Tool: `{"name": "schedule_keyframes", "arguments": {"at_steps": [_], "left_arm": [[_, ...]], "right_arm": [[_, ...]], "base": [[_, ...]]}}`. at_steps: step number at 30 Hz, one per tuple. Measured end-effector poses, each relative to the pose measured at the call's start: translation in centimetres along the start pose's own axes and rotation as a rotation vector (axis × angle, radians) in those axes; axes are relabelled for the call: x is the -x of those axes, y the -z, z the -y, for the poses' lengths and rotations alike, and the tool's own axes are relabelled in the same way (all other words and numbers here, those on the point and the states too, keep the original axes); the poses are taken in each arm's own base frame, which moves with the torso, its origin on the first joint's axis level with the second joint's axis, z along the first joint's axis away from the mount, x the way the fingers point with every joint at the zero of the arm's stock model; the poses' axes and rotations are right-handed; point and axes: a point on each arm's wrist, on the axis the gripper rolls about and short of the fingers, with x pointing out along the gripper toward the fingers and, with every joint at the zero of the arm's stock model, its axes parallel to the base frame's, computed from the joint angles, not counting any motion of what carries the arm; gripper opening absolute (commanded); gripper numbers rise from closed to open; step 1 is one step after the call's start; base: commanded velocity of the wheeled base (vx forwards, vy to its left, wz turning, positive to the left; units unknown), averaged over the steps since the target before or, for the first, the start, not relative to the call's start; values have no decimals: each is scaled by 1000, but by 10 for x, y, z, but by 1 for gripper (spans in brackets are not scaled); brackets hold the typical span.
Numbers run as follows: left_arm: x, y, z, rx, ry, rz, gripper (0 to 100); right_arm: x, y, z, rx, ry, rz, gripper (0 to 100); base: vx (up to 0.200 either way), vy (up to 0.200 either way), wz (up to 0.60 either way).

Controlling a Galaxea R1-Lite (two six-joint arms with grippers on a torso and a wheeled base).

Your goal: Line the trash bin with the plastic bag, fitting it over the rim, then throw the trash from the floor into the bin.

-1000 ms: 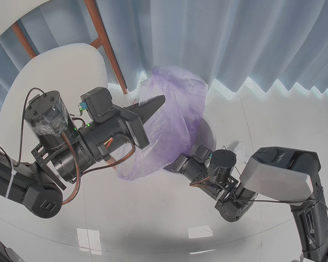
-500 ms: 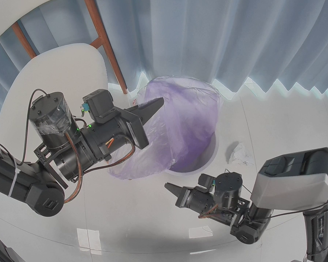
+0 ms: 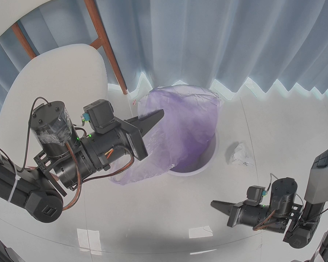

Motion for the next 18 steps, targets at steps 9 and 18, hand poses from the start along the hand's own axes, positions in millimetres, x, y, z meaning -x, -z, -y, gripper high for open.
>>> {"name": "schedule_keyframes", "arguments": {"at_steps": [9, 18], "left_arm": [[6, -4, 3, 2, 26, 1, 0], [6, -11, 16, -12, 73, 56, 0]], "right_arm": [[11, -43, 20, 148, 76, 194, 0], [4, -77, 45, 137, 140, 334, 0]], "base": [[200, 0, 0], [0, 0, 0]]}}
